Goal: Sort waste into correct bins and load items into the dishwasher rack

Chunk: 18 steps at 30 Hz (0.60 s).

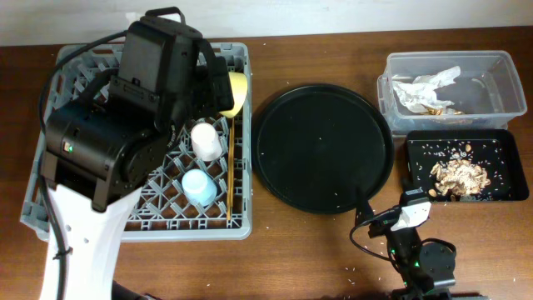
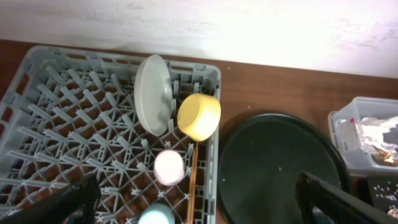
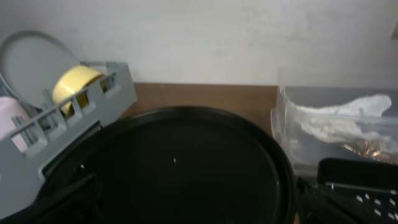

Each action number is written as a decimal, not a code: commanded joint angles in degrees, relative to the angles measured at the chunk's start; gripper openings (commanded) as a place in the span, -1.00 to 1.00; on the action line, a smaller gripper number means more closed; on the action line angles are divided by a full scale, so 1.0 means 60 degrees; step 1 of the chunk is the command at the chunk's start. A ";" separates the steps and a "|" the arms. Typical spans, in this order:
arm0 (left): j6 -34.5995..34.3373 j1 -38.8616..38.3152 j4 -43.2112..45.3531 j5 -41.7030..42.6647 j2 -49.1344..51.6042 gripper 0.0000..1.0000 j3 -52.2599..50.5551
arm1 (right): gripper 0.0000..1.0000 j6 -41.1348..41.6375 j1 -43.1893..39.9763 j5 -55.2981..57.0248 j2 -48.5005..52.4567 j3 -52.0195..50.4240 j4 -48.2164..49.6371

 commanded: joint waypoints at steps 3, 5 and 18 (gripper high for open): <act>0.0124 0.0062 -0.0022 -0.0127 0.0015 0.99 0.0015 | 0.97 0.0073 0.0066 0.0186 -0.0160 -0.0051 -0.0066; 0.0124 0.0062 -0.0022 -0.0131 0.0015 0.99 0.0011 | 0.97 0.0073 0.0066 0.0186 -0.0160 -0.0051 -0.0066; 0.0124 0.0062 -0.1239 -0.0401 0.0011 0.99 0.0011 | 0.97 0.0073 0.0066 0.0186 -0.0160 -0.0051 -0.0066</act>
